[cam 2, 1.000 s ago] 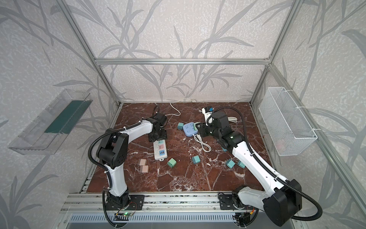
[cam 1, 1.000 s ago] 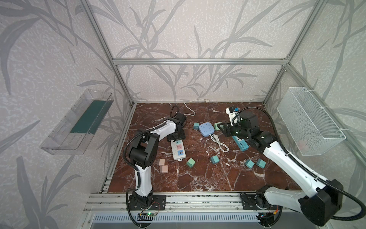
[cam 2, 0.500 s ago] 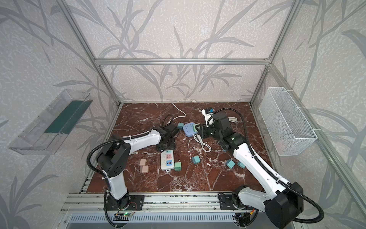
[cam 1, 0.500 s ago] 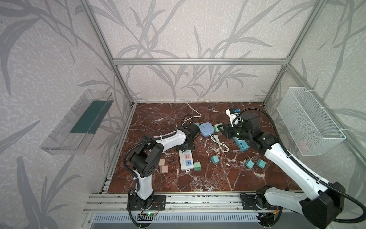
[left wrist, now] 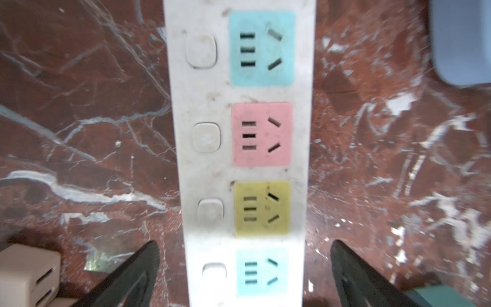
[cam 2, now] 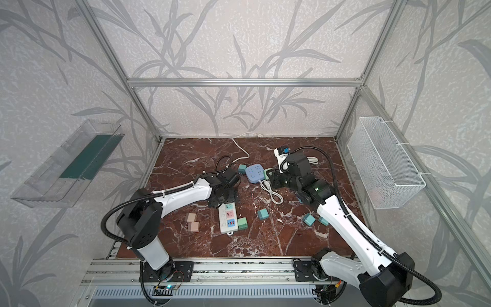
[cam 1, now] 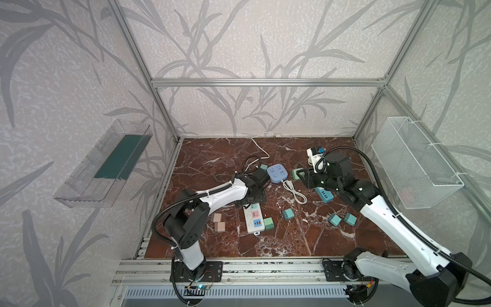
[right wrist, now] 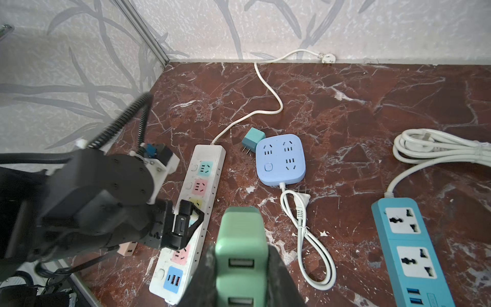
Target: Insert the plug
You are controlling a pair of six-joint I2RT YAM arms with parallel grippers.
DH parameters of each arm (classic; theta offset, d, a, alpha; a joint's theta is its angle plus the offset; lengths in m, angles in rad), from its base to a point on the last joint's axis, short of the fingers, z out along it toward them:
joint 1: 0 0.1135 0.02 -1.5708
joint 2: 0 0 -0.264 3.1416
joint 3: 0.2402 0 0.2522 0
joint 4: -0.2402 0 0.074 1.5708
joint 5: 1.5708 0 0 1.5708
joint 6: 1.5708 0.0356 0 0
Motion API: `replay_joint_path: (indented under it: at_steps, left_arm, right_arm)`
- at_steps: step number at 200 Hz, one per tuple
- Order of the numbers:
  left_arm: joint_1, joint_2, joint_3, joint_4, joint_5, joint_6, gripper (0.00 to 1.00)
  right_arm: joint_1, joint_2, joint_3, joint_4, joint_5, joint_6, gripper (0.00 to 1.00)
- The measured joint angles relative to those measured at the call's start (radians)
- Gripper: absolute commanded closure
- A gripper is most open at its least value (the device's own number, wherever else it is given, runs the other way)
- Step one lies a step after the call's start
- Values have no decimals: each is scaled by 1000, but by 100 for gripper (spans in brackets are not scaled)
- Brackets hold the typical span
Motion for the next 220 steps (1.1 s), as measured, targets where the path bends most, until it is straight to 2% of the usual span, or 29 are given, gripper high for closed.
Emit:
replay_joint_path:
  at_steps: [23,46,73,93,118,143,170,193,220]
  left_arm:
    - [50,-130,0,26,40,43,1]
    - [204,-219,19,62,98,103,1]
    - [359,-208,125,64,152,169,1]
    - [390,-200,179,71,205,221,2]
    - [416,-200,176,85,299,265,2]
    - [475,-210,108,147,383,257,6]
    - [593,-212,3,227,473,190,9]
    - [669,-212,-30,246,495,157,9]
    - [675,-225,-29,250,492,158,9]
  right_arm:
    - [87,47,66,-45,75,-16,100]
    - [169,124,148,-66,149,-24,100]
    - [232,245,225,-74,240,8,100]
    - [262,365,272,-73,293,48,100]
    - [288,537,359,-81,333,95,100]
    - [330,681,455,-95,393,138,100]
    - [380,767,512,-105,431,165,100]
    - [388,885,659,-124,409,177,100]
    - [383,996,810,-158,399,181,100]
